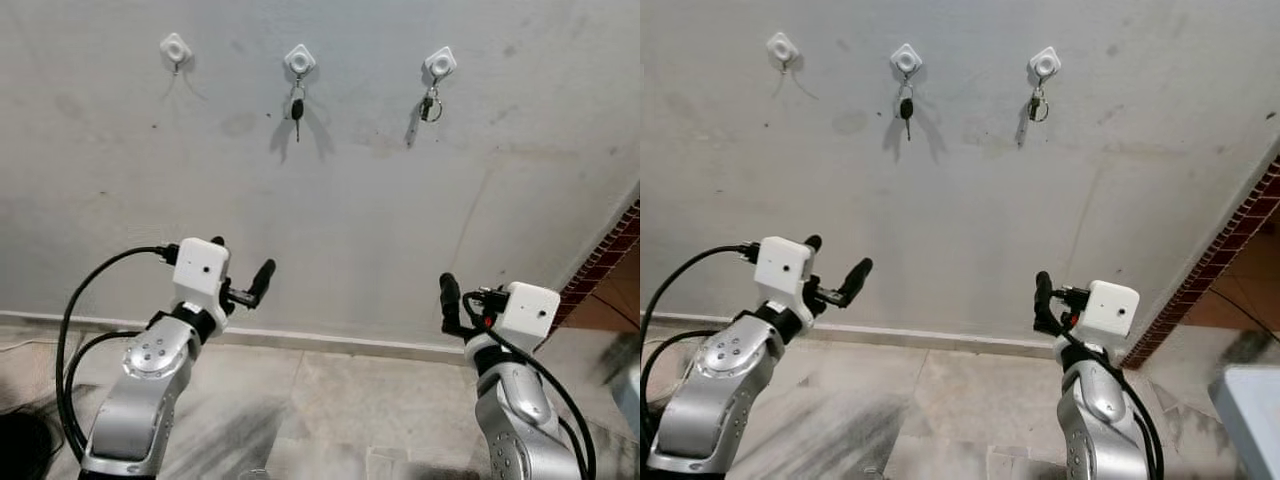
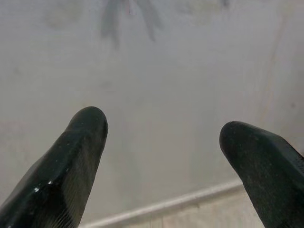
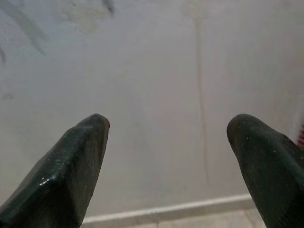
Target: Hang keys on a hook
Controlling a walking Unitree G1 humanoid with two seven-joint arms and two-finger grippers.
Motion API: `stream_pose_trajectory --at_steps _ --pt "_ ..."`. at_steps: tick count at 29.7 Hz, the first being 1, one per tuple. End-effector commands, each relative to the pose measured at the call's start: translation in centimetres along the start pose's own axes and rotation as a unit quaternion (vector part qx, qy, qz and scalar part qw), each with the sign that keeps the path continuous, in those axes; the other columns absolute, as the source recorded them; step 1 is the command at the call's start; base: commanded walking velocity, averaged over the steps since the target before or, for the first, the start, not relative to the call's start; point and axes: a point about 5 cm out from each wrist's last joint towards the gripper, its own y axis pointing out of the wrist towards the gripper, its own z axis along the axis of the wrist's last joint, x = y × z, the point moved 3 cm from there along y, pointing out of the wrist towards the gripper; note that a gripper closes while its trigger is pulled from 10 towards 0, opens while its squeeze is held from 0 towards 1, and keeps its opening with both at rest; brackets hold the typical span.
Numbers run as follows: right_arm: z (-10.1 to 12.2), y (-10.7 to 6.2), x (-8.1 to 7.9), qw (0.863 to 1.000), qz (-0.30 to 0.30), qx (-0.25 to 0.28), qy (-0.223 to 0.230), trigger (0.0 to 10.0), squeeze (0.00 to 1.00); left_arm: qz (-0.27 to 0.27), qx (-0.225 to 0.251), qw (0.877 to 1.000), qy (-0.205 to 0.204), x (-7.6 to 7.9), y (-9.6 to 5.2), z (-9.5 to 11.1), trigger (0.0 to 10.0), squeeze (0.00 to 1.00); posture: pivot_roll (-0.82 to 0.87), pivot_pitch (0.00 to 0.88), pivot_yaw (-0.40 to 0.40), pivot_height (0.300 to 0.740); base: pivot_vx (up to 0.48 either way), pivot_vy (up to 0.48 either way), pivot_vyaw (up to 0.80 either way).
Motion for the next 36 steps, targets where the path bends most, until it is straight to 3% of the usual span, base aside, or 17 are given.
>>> stream_pose_trajectory --at_steps 1,5,10,16,36 --pt "-0.1 -0.1 -0.1 1.000 -0.003 -0.001 -0.004 10.0 0.00 -0.004 -0.002 1.000 0.003 -0.2 0.1 0.1 10.0 0.00 0.15 0.026 0.011 0.740 -0.289 -0.251 0.00" --pt "0.0 -0.2 -0.1 1.000 -0.005 0.000 -0.004 10.0 0.00 -0.002 0.000 1.000 -0.002 -0.1 0.3 0.1 10.0 0.00 0.14 0.023 0.001 0.740 -0.322 -0.257 0.00" --pt "0.9 0.0 0.5 1.000 0.004 0.008 -0.022 10.0 0.00 -0.010 -0.001 1.000 -0.019 1.5 0.1 -0.4 10.0 0.00 0.12 0.025 -0.030 0.740 -0.344 -0.261 0.00" --pt "1.1 0.0 0.8 1.000 0.003 0.008 -0.028 10.0 0.00 -0.009 0.000 1.000 -0.025 1.6 0.3 -0.5 10.0 0.00 0.10 0.029 -0.052 0.740 -0.275 -0.256 0.00" --pt "2.1 0.0 0.6 0.998 0.016 0.018 -0.059 10.0 0.00 -0.008 0.023 0.998 -0.054 1.8 1.2 0.2 10.0 0.00 0.09 0.035 -0.078 0.740 0.000 -0.025 0.00"
